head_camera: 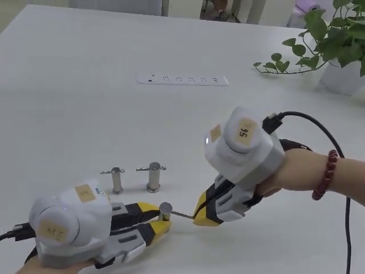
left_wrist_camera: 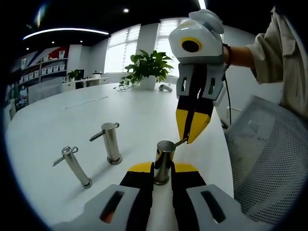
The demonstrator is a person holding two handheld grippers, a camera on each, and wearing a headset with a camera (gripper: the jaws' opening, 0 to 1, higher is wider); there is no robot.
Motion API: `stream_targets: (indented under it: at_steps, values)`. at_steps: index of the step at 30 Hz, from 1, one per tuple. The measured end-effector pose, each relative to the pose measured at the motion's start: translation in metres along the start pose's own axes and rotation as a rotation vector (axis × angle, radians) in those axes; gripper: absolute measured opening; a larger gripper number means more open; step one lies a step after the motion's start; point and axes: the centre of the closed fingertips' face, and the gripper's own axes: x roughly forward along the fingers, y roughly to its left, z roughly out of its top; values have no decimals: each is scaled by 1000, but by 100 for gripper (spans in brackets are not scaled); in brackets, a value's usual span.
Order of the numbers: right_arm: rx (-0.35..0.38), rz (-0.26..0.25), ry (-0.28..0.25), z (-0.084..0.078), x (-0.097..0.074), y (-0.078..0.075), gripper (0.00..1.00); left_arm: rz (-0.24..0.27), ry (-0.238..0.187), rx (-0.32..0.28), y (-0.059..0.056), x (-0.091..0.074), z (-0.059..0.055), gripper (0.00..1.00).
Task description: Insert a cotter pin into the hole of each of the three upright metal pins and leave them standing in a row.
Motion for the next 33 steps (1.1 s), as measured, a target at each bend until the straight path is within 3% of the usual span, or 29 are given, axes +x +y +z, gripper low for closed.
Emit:
stream_targets:
  at_steps: [18,33]
  values:
    - [9,-12,122,1,-4,-1,3,27,18,25,0,1,-1,12]
    - [30,-1,156,0,-7,-2,3,36,16,28,2,4,-1,12]
